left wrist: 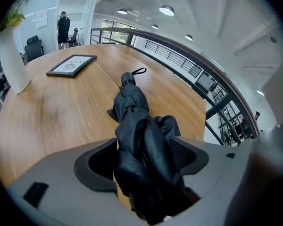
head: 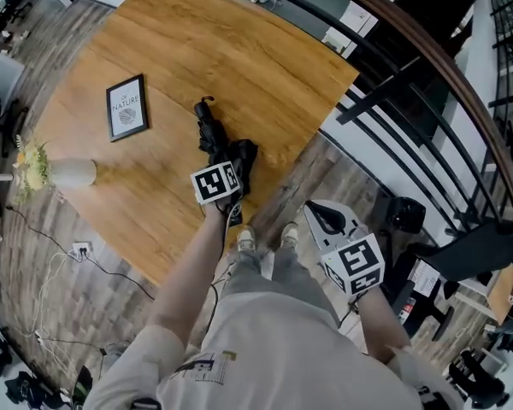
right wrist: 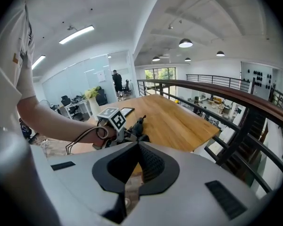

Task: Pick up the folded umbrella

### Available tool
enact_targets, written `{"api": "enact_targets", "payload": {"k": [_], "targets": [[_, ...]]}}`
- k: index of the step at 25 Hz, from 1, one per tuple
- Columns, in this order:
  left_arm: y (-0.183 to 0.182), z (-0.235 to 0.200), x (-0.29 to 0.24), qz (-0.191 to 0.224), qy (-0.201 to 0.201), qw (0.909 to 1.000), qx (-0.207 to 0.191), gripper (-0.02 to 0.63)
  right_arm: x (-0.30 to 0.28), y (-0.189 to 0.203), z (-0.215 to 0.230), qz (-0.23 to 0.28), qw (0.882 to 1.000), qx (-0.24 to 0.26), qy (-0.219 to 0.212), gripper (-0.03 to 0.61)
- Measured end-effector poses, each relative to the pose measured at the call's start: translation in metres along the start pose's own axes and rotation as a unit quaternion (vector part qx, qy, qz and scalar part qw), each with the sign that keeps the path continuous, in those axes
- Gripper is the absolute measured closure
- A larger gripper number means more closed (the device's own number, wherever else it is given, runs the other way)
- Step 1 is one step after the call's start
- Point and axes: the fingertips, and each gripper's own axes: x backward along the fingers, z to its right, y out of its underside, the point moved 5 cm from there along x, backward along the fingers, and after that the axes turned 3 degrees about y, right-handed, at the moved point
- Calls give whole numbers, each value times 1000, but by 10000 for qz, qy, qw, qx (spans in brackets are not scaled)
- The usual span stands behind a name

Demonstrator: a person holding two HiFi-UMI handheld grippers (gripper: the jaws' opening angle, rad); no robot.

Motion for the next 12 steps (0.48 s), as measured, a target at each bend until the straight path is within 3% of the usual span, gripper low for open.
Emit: {"api": "enact_targets", "payload": {"k": [5, 9, 12], "targets": [[14, -3, -13, -54, 106, 9983, 575, 259, 10, 15, 9, -78, 9999, -110, 56, 551], [15, 4, -22, -148, 143, 9983, 546, 267, 17, 27, 20, -86, 9997, -213, 96, 551], [13, 4, -20, -4, 86, 9987, 499, 331, 15, 28, 23, -87, 9997, -191, 110, 551]]}}
